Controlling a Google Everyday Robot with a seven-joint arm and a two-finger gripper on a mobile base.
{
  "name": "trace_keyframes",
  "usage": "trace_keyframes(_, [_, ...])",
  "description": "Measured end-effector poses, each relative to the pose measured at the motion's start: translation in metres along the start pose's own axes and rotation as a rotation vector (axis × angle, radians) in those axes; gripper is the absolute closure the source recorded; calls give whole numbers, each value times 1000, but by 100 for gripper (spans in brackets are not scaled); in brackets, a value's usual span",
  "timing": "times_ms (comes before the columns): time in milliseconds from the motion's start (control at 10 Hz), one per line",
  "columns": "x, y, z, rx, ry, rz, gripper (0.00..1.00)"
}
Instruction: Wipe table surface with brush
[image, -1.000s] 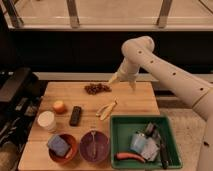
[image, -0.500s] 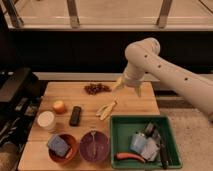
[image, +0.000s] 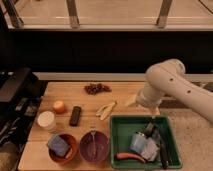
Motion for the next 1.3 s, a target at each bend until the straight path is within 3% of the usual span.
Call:
trace_keyframes(700, [-3,9,4,-7,-10,33,20])
trace_keyframes(1100, [-1,60,17,-75,-32,181,20])
trace_keyframes(1300, [-2,85,39,-85,-71,273,20])
